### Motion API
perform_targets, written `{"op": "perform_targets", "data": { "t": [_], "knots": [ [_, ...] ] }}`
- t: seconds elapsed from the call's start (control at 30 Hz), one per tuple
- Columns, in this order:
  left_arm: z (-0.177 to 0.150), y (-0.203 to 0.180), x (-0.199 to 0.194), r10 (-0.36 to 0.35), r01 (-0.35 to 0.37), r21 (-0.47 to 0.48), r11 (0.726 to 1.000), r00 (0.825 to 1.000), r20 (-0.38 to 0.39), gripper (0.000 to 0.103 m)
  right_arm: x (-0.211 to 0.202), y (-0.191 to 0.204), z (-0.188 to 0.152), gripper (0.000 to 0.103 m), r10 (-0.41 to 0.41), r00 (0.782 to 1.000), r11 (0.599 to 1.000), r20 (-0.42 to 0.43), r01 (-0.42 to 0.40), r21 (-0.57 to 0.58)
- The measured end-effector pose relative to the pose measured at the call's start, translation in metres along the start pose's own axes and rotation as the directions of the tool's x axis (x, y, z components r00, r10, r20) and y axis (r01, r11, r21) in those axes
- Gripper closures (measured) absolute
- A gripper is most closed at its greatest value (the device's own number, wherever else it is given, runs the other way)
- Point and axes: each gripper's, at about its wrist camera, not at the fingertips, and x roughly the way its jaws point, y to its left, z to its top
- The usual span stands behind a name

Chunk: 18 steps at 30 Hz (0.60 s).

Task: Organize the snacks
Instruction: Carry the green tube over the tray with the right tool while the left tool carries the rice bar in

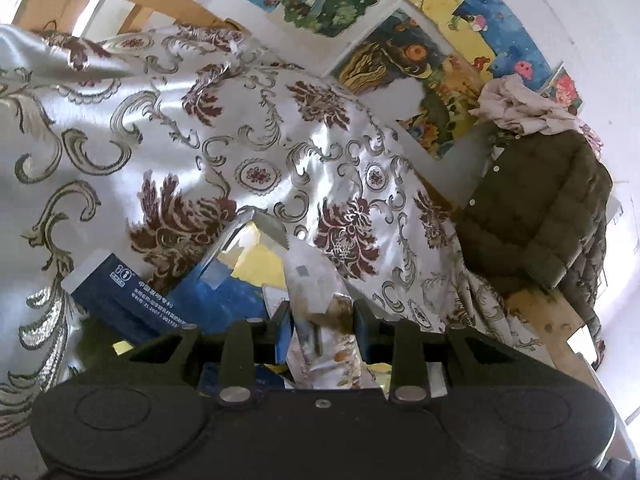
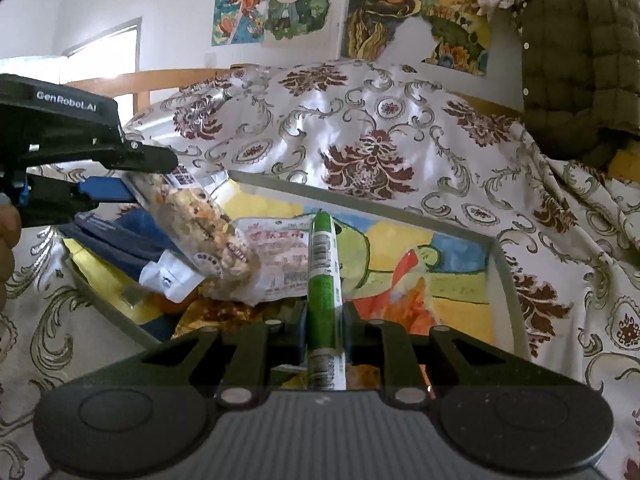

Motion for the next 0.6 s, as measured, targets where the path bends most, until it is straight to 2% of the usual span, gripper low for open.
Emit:
{"op": "perform_targets", "data": {
  "t": [0.17, 0.3, 0.43, 0.53, 0.6],
  "knots": [
    [0.002, -0.002, 0.0, 0.069, -0.069, 0.034, 0.997, 0.998, -0.004, 0.065, 0.002, 0.003, -0.001, 0.083, -0.003, 1.0, 1.0, -0.01, 0.003, -0.014],
    [0.005, 0.0, -0.001, 0.093, -0.093, 0.032, 0.995, 0.996, -0.015, 0.064, 0.0, 0.004, 0.0, 0.082, -0.006, 1.0, 1.0, -0.007, 0.006, -0.017],
    [0.004, -0.007, -0.003, 0.151, -0.15, 0.09, 0.985, 0.988, -0.011, 0.06, 0.0, 0.003, 0.001, 0.081, -0.015, 1.0, 1.0, -0.004, 0.015, -0.018],
    [0.002, -0.015, -0.004, 0.207, -0.204, 0.151, 0.967, 0.978, -0.004, 0.053, -0.002, 0.001, 0.002, 0.08, -0.016, 1.0, 1.0, 0.0, 0.016, -0.018],
    [0.0, -0.021, -0.006, 0.246, -0.243, 0.197, 0.95, 0.969, 0.01, 0.04, -0.003, 0.001, 0.002, 0.078, -0.018, 1.0, 1.0, 0.005, 0.018, -0.019]
  ]
}}
